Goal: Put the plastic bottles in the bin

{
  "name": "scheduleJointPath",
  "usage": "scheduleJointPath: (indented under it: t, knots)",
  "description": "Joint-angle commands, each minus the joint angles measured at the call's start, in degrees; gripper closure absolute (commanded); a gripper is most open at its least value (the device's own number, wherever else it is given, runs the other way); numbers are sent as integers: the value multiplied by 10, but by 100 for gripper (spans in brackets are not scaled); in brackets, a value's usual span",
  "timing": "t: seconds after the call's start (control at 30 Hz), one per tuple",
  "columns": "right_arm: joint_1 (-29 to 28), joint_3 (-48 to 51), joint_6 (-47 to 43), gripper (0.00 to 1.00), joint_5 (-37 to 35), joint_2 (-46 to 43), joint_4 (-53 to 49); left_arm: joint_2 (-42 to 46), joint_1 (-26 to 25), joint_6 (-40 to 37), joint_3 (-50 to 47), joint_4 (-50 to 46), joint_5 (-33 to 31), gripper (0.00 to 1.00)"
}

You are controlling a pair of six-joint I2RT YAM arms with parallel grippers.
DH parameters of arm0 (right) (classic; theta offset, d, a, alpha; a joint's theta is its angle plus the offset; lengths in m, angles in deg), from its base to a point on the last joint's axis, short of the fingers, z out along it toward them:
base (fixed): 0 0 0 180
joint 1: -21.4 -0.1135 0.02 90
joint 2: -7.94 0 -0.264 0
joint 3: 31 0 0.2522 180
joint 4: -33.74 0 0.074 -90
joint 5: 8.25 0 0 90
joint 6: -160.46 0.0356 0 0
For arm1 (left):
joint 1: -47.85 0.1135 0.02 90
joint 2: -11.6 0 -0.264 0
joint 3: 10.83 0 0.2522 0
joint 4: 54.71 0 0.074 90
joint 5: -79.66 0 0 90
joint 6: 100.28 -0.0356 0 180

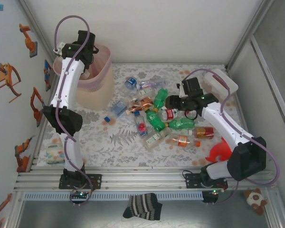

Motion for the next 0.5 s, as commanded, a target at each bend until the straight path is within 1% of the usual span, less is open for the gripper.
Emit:
scheduleJointPath:
  t: [0.0,0.23,0.47]
  knots:
    - [-5,12,9,31,-15,-16,-10,-13,9,64,20,-78,28,76]
    - [-5,21,14,31,-14,-16,-1,-49,22,85,24,-90,94,77]
    - [-5,28,14,31,-20,-24,-1,-75,25,104,26,-90,134,77]
